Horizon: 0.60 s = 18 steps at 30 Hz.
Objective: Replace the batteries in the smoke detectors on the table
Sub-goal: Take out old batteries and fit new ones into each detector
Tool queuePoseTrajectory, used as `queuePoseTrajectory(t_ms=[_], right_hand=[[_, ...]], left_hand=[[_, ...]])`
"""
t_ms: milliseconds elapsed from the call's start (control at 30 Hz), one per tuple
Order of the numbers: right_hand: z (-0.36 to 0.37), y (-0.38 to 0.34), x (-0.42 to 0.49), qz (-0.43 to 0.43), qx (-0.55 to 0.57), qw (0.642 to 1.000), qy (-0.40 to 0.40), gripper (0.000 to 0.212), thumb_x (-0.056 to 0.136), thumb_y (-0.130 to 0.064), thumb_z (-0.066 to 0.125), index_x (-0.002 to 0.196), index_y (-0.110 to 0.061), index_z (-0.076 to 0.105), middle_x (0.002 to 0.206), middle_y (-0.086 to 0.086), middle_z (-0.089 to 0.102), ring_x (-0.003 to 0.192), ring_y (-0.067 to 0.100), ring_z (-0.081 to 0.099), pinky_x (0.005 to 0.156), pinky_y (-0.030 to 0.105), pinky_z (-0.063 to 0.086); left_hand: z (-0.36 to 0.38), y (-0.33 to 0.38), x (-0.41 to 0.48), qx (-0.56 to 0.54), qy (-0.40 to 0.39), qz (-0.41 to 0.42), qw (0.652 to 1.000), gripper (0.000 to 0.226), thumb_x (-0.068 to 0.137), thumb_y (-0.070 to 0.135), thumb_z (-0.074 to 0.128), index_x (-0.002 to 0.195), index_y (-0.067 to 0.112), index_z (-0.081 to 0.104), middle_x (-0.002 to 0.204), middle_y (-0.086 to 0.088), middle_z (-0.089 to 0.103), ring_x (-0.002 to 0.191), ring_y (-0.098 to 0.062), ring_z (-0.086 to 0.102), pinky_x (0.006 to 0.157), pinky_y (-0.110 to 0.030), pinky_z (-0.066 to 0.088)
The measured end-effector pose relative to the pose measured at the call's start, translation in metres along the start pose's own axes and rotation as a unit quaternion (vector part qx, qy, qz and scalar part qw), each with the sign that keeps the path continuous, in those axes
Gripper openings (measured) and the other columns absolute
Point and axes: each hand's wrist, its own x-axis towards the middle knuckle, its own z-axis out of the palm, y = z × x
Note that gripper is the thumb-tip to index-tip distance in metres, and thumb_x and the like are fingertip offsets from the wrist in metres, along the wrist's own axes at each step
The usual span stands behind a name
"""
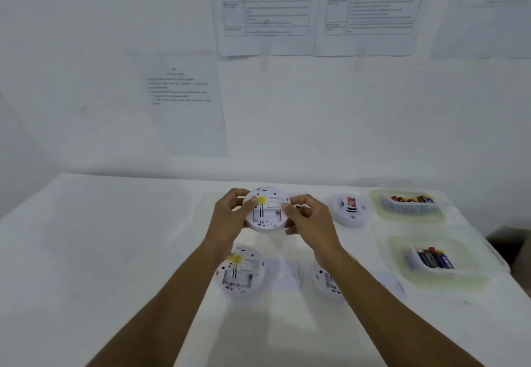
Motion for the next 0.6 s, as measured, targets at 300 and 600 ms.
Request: queuePoseTrajectory(t_ms=[300, 600], right_hand=[[0.056, 0.031, 0.051, -0.13, -0.482, 0.861, -0.1, 0.036, 0.087, -0.025, 0.067, 0.122, -0.017, 0.063, 0.117, 0.003, 0.065, 0.112, 0.018, 0.053, 0.088, 0.031, 0.044], [0.085, 0.051, 0.063, -0.105, -0.519, 0.846, -0.065, 0.019, 0.087, -0.013, 0.056, 0.093, -0.003, 0.071, 0.098, 0.012, 0.07, 0.094, 0.025, 0.061, 0.078, 0.04, 0.052]], left_hand=[[-0.106, -0.032, 0.06, 0.074, 0.029, -0.029, 0.996, 0.013, 0.092, 0.016, 0.066, 0.104, 0.014, 0.069, 0.099, -0.015, 0.073, 0.092, -0.035, 0.07, 0.072, -0.046, 0.061], [-0.117, -0.051, 0.094, 0.131, -0.008, -0.012, 0.991, 0.017, 0.094, 0.015, 0.061, 0.102, 0.025, 0.073, 0.1, -0.004, 0.074, 0.093, -0.021, 0.069, 0.071, -0.032, 0.059]])
